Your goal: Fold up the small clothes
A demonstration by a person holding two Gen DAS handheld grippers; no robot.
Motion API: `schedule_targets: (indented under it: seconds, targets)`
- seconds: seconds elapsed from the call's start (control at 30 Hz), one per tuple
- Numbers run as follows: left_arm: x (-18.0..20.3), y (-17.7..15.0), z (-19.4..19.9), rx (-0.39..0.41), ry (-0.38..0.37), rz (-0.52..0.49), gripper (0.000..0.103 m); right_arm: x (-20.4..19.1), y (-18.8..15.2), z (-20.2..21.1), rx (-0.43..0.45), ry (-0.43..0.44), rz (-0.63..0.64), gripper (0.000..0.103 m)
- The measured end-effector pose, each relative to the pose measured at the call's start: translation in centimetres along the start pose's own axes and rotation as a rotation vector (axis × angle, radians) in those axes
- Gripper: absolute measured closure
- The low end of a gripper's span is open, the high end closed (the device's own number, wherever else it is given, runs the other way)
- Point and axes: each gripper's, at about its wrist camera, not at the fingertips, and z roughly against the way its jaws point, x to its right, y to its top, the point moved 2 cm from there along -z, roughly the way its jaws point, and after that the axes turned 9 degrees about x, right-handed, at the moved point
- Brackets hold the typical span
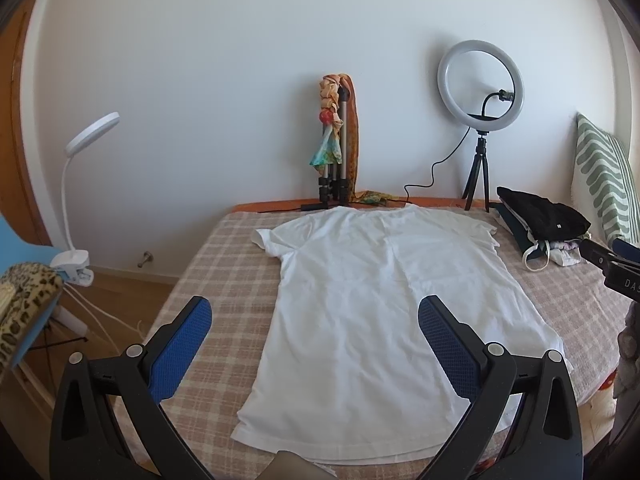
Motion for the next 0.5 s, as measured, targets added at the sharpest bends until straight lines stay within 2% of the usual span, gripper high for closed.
schedule_targets:
  seconds: [0.5]
  targets:
    - [0.02,-0.05,0.05,-0.001,0.001,0.001,0.0,-0.18,0.04,-0.06,-0.004,0.002,-0.005,0.0]
